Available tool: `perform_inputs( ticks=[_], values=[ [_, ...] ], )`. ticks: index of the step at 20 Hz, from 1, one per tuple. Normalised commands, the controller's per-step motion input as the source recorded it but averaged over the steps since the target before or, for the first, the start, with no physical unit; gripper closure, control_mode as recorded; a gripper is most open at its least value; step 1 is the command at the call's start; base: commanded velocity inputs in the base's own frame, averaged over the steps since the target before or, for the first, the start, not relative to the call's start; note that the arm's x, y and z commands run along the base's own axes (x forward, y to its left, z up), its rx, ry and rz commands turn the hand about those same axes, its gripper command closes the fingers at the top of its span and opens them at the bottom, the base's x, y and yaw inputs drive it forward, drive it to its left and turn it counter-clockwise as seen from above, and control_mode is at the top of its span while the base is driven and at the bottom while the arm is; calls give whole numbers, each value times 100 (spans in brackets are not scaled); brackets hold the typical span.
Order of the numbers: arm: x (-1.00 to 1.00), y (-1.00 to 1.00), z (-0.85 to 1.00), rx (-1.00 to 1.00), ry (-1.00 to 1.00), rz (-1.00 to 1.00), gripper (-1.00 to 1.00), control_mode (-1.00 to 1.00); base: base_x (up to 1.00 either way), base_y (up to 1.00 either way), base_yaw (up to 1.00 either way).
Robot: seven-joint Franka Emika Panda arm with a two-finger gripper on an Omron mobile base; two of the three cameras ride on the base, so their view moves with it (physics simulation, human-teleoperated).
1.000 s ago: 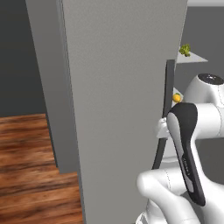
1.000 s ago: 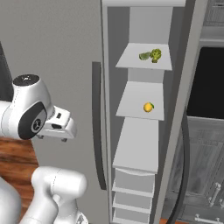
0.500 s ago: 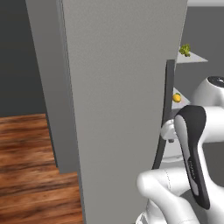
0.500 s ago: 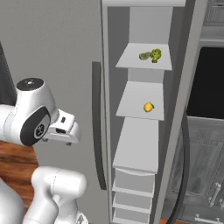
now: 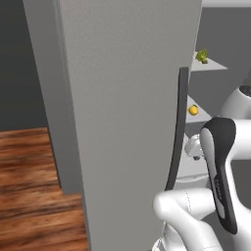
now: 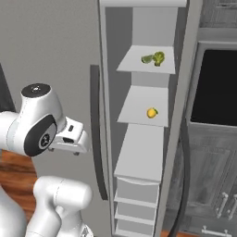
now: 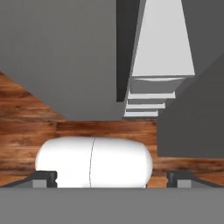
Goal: Take the lemon wedge, broccoli, and lemon from the freezer and place them in the bowl on the counter.
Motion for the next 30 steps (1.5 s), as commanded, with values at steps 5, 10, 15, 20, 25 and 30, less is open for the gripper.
perform_inputs(
  ticks=[5,10,15,20,25,30],
  values=[
    [0,0,0,0,0,0,-100,100,5,-49,0],
    [0,0,0,0,0,0,-100,100,30,-28,0],
    [0,0,0,0,0,0,-100,100,49,-21,0],
    [0,0,0,0,0,0,-100,100,38,-36,0],
    [0,0,0,0,0,0,-100,100,38,-44,0],
    [0,0,0,0,0,0,-100,100,31,-45,0]
  ],
)
